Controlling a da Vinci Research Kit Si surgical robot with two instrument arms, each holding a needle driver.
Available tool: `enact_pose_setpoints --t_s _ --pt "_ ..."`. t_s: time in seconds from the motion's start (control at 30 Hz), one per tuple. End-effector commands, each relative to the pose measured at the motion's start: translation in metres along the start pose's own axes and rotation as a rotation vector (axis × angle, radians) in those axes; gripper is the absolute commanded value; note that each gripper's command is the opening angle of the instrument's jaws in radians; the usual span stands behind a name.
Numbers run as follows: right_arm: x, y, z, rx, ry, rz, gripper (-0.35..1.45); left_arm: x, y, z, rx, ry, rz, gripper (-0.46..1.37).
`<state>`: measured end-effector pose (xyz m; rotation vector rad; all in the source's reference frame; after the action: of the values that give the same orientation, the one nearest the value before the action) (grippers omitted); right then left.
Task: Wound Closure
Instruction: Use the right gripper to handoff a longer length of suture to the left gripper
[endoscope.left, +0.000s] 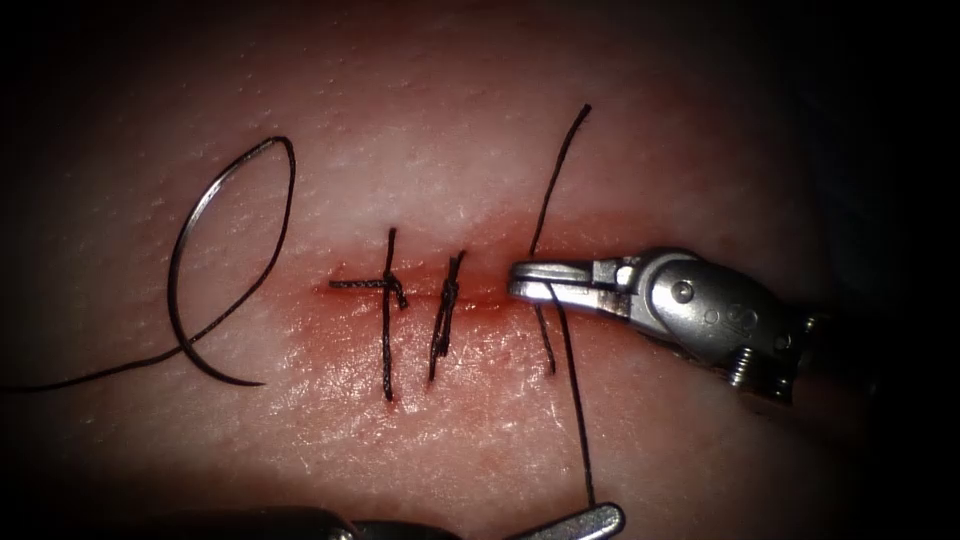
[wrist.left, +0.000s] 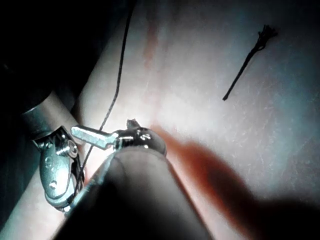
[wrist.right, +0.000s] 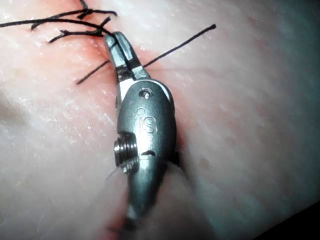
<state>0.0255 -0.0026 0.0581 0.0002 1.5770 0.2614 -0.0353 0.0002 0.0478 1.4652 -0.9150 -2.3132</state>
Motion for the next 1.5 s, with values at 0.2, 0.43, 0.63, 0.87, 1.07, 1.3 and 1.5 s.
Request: enact_pose_setpoints --t_s 0.2,0.43,0.63,0.87,1.07,1.3,1.5 --pt "-0.0001 0.0002 0.0 -0.008 -0.001 0.0 -0.35 0.0004 0.0009 0.0007 0.003 0.018 0.008 0.87" --pt "-0.0001 0.0002 0.0001 -0.009 -0.002 0.0 -0.35 0.0016 0.0017 0.002 0.001 0.049 0.01 0.87" --pt "-0.0001 0.0002 0.0002 -0.009 -0.002 0.0 -0.35 0.0018 0.0017 0.002 0.0 0.067 0.046 0.17" --pt "-0.0001 0.0001 0.0002 -0.008 -0.001 0.0 -0.35 0.0013 0.0013 0.0014 -0.047 0.094 0.065 -0.35" --pt "0.0 0.0001 0.0 -0.007 -0.001 0.0 -0.35 0.0006 0.001 0.0009 -0.057 0.122 0.076 -0.35" --pt "0.0 0.0 -0.0003 -0.005 0.0 0.0 -0.35 -0.0011 -0.0005 -0.0007 -0.061 0.121 0.064 -0.35" --pt "0.0001 0.0 -0.0005 -0.004 0.0 0.0 -0.35 -0.0023 -0.0015 -0.002 -0.063 0.114 0.069 -0.35"
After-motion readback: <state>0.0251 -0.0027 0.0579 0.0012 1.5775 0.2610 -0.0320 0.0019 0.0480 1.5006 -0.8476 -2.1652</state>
